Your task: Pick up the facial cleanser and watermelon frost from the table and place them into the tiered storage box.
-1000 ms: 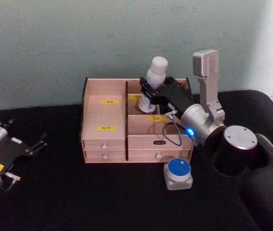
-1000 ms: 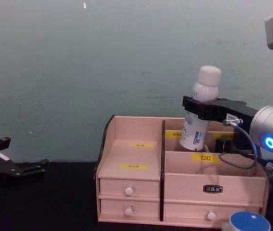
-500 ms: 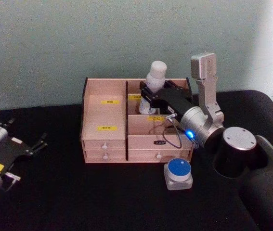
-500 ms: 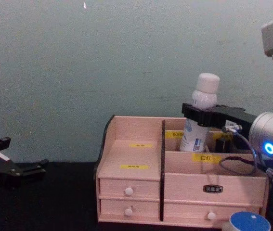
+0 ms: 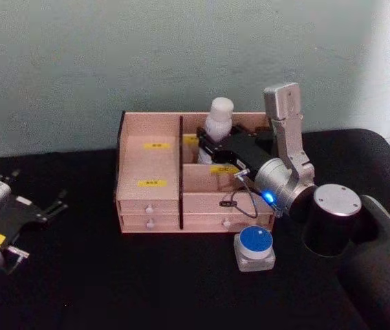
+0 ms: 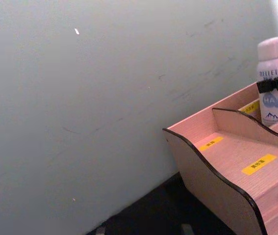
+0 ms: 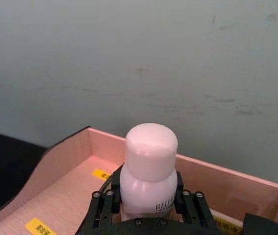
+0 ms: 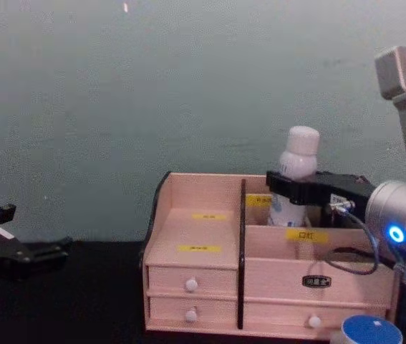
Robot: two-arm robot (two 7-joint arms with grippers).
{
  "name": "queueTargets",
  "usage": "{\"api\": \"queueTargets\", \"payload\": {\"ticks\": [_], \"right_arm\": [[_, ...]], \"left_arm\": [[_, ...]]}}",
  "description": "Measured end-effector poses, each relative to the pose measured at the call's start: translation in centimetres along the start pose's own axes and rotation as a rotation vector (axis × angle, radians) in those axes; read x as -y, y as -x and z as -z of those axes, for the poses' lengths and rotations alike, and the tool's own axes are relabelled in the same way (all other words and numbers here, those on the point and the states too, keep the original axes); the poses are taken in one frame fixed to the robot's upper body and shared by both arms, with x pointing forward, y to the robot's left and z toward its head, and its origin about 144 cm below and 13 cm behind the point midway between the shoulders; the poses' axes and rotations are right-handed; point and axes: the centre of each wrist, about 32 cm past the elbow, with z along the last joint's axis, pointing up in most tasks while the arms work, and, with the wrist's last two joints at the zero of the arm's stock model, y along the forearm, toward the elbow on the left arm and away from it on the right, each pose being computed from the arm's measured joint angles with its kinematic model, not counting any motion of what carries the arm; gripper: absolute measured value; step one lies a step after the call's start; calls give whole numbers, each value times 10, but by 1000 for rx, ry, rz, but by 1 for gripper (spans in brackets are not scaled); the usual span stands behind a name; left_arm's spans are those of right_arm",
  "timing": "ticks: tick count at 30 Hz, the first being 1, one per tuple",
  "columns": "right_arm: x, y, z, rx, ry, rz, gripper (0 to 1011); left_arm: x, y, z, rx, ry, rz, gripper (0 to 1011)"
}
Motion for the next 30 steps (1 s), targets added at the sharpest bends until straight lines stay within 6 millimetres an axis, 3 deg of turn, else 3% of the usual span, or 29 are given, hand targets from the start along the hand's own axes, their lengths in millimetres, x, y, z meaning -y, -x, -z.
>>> {"api": "queueTargets", "payload": {"ticks": [30], "right_arm": [[-3, 2, 7, 30, 64, -8, 589]], "left_arm": [[0, 0, 0, 0, 0, 0, 1001]]}}
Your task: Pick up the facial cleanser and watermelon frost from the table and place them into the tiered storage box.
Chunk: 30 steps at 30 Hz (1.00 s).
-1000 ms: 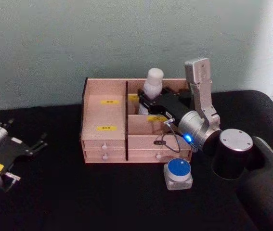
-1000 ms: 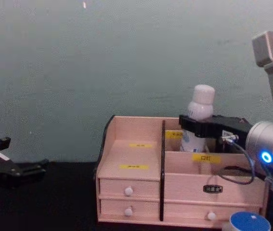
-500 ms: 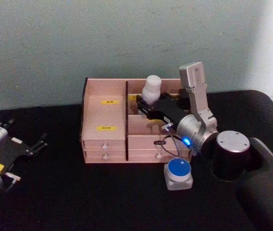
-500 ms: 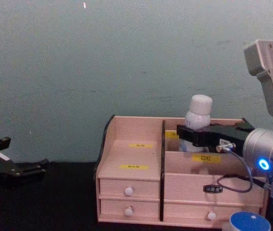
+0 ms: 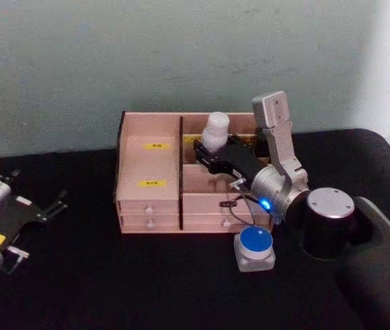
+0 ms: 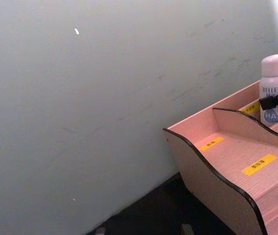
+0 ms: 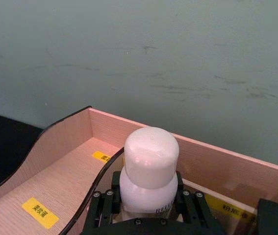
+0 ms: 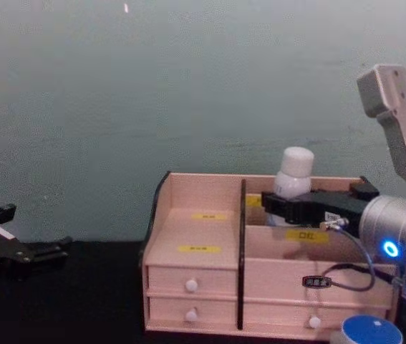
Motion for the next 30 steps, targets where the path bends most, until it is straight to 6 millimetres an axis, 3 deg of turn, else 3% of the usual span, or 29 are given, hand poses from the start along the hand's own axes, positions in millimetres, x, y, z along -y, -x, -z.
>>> {"api": "queueTargets", "payload": {"ticks": [10, 23, 30], "right_arm": [[0, 0, 0, -1, 0, 0, 591], [0, 0, 0, -2, -1, 0, 963], [1, 0, 0, -1, -6, 0, 1000]], "left_arm": [[0, 0, 0, 0, 0, 0, 1001], [0, 0, 0, 0, 0, 0, 1001], [0, 0, 0, 0, 0, 0, 1001]]}}
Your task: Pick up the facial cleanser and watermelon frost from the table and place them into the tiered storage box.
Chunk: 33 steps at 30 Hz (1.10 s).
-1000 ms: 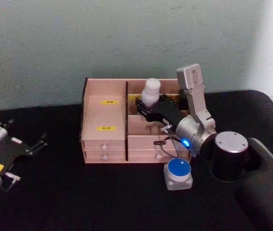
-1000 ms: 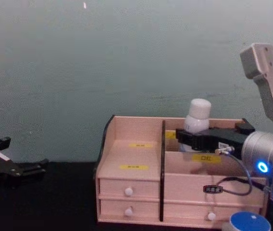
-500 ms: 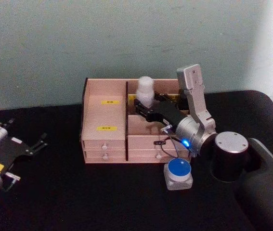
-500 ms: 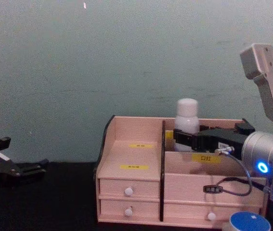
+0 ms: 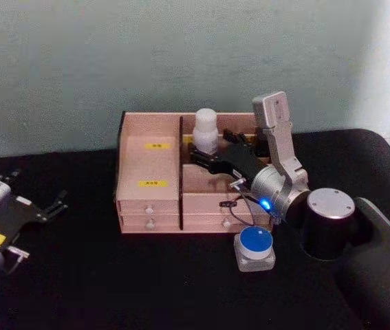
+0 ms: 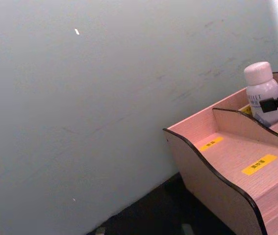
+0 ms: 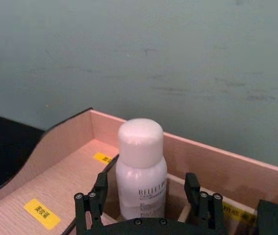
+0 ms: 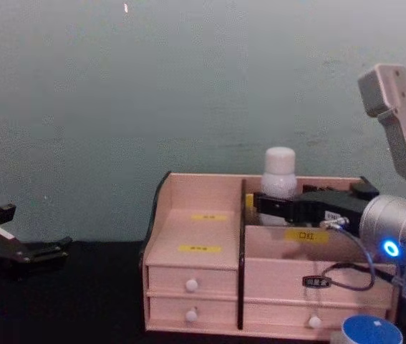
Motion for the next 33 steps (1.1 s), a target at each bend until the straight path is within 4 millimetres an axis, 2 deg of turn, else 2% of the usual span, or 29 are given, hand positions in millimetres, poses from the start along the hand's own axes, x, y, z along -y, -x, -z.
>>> {"api": "queueTargets", "payload": {"ticks": [12, 18, 23, 33], "right_arm": [[17, 1, -8, 34, -84, 5, 1000], [34, -2, -14, 43, -119, 18, 1000], [52, -5, -17, 49, -141, 21, 1000], [104, -14, -18, 76, -153, 27, 1000]], "left_arm": [[0, 0, 0, 0, 0, 0, 1001], [0, 0, 0, 0, 0, 0, 1001], [0, 0, 0, 0, 0, 0, 1001], [0, 0, 0, 0, 0, 0, 1001]]}}
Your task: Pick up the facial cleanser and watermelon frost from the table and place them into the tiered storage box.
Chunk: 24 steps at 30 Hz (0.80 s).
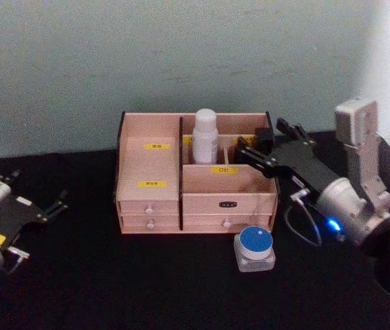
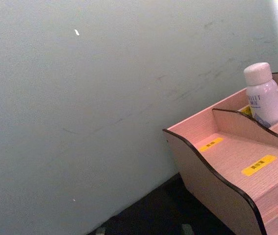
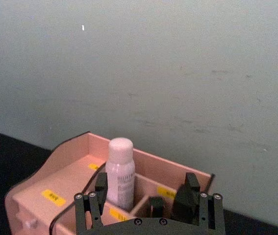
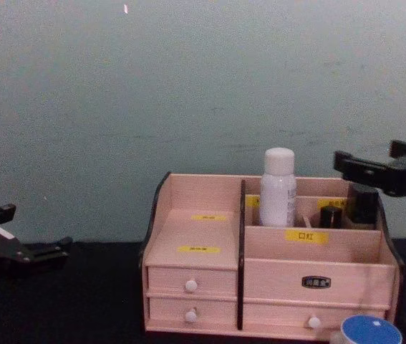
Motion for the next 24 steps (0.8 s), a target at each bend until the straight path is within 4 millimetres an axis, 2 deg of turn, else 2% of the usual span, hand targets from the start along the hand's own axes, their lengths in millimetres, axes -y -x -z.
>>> {"api": "queueTargets", "payload": {"ticks": [12, 24], "right_arm": [[52, 1, 0, 18, 47, -6, 1000], [96, 3, 1, 9, 114, -38, 1000]], "left_arm": [[0, 0, 0, 0, 0, 0, 1001], [0, 0, 0, 0, 0, 0, 1001]]}}
